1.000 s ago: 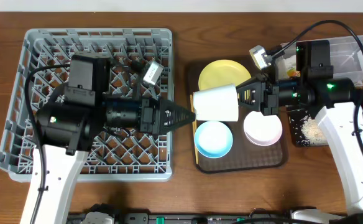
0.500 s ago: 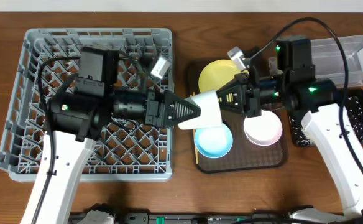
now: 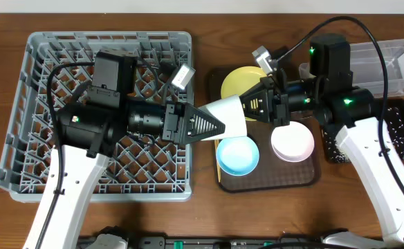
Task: Sort waste into correct bins and load items into the dishwasher
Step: 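Lift the white cup and hand it to the left gripper, then place the white cup upside down in the dish rack with the left gripper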
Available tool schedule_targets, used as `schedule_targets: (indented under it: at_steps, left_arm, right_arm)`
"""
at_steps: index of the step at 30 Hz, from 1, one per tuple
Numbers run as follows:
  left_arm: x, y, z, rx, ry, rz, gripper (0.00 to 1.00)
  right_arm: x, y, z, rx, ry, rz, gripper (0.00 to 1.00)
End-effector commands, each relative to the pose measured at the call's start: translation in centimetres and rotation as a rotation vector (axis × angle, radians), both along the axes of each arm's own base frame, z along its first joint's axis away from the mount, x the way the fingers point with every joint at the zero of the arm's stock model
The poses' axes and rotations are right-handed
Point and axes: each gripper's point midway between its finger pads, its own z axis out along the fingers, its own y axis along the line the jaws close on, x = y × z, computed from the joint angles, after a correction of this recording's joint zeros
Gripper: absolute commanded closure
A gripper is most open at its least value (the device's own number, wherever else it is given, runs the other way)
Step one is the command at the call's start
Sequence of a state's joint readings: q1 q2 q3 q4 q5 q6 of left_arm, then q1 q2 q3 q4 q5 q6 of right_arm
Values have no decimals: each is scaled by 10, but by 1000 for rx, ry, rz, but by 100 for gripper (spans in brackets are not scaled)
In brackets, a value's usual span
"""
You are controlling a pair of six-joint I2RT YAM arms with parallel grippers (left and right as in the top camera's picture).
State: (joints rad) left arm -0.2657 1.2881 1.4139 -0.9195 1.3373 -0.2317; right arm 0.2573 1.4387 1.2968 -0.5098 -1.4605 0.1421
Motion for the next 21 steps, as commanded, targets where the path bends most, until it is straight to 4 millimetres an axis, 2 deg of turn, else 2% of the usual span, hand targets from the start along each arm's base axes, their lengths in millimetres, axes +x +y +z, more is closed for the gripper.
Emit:
schedule_targets:
  at_steps: [1, 2, 3, 5, 6, 11, 14, 16, 18, 21]
  left_arm:
    - [-10, -3, 6, -45, 5, -51, 29]
    - [-9, -3, 6, -44, 3, -50, 31]
    - [-8, -3, 6, -40, 2, -46, 35]
    - [-7, -3, 3, -27, -2, -35, 36]
    - [-6, -3, 3, -24, -3, -33, 36]
    - [-6, -3, 3, -23, -3, -32, 38]
    - [4, -1, -9, 43, -16, 23, 39]
    - [16, 6, -28, 156, -18, 109, 39]
    - [29, 23, -59, 343, -3, 231, 39]
    - [37, 61, -100, 626, 30, 377, 40]
  right_arm:
    - [2, 3, 0, -24, 2, -25, 94]
    - [2, 3, 0, -25, 3, -25, 84]
    - [2, 3, 0, -25, 6, -26, 65]
    - [2, 2, 0, -25, 6, -28, 48]
    - [3, 1, 0, -25, 5, -32, 44]
    - [16, -14, -1, -27, 18, -89, 42]
    - [29, -32, 0, -27, 19, -151, 41]
    - [39, -48, 0, -33, 26, -215, 40]
    - [53, -69, -7, -71, 53, -321, 39]
    - [71, -99, -35, -229, 135, -534, 37]
